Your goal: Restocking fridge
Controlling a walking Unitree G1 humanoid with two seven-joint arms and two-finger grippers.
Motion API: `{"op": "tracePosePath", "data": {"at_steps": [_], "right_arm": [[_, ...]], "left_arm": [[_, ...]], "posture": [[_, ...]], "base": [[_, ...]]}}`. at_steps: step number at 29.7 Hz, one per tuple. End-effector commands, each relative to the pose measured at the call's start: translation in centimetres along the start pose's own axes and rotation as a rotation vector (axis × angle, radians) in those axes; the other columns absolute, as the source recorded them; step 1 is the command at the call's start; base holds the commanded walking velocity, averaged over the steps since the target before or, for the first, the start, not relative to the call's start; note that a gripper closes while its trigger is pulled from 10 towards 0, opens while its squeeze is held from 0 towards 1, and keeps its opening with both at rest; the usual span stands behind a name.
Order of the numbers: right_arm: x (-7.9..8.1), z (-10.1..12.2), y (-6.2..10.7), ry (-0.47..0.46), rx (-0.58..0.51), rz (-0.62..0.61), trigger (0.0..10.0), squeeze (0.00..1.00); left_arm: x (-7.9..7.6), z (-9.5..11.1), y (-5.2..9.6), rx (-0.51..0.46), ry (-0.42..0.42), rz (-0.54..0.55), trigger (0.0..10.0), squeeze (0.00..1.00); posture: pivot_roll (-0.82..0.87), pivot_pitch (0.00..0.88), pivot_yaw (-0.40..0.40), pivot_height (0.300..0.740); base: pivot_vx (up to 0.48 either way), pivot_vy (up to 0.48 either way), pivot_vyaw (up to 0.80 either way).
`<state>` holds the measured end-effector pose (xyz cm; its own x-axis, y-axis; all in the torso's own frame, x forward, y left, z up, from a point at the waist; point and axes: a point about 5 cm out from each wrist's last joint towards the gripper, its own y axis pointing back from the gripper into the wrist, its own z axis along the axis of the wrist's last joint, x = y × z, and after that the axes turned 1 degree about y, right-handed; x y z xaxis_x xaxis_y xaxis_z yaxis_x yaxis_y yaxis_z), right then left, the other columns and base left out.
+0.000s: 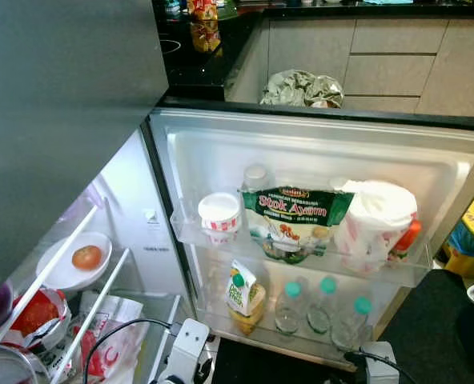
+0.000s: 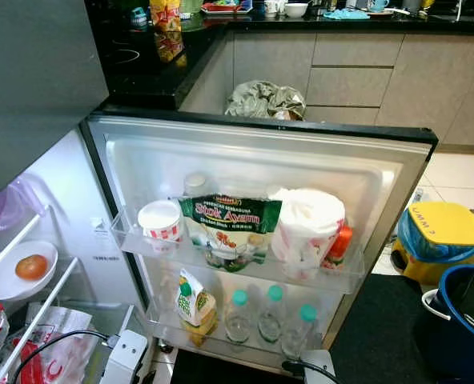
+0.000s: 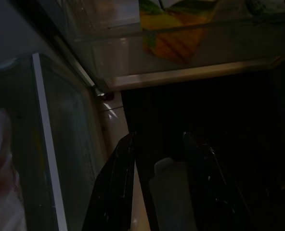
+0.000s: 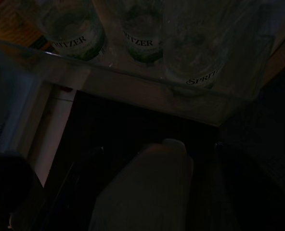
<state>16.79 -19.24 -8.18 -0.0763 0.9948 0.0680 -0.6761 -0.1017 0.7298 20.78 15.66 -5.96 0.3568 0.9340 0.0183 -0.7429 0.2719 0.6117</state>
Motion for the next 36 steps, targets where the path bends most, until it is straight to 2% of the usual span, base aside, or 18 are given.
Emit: {"op": "tracePosePath", "data": {"at_steps": [1, 7, 19, 25, 27, 36], "right_arm": [[0.4, -1.6, 0.4, -0.028, 0.056, 0.020, 10.0, 0.00], [0.6, -1.8, 0.5, 0.014, 0.063, 0.045, 10.0, 0.00], [0.6, -1.9, 0.5, 0.036, 0.067, 0.047, 10.0, 0.00], [0.8, -2.3, 0.6, 0.026, 0.097, 0.089, 10.0, 0.00], [0.8, -2.5, 0.7, -0.004, 0.099, 0.106, 10.0, 0.00], [1.0, -2.5, 0.7, -0.014, 0.073, 0.092, 10.0, 0.00]], "left_arm": [[0.3, -0.2, 0.2, 0.011, -0.025, -0.010, 10.0, 0.00], [0.3, -0.2, 0.2, 0.013, -0.028, -0.013, 10.0, 0.00], [0.0, -0.2, 0.1, 0.006, -0.014, -0.014, 10.0, 0.00], [-0.1, -0.3, 0.1, 0.009, -0.012, -0.016, 10.0, 0.00], [-0.1, -0.3, 0.1, 0.010, -0.012, -0.015, 10.0, 0.00], [-0.1, -0.1, 0.0, 0.003, -0.012, -0.014, 10.0, 0.00]], "posture": [[-0.07, 0.009, 0.021, 0.636], [-0.07, 0.005, 0.020, 0.661], [-0.08, 0.000, 0.009, 0.661], [-0.09, 0.000, 0.013, 0.661], [-0.09, 0.000, 0.013, 0.671], [-0.09, 0.000, 0.012, 0.681]], "base": [[0.000, 0.000, 0.00], [0.000, 0.000, 0.00], [0.000, 0.000, 0.00], [0.000, 0.000, 0.00], [0.000, 0.000, 0.00], [0.000, 0.000, 0.00]]}}
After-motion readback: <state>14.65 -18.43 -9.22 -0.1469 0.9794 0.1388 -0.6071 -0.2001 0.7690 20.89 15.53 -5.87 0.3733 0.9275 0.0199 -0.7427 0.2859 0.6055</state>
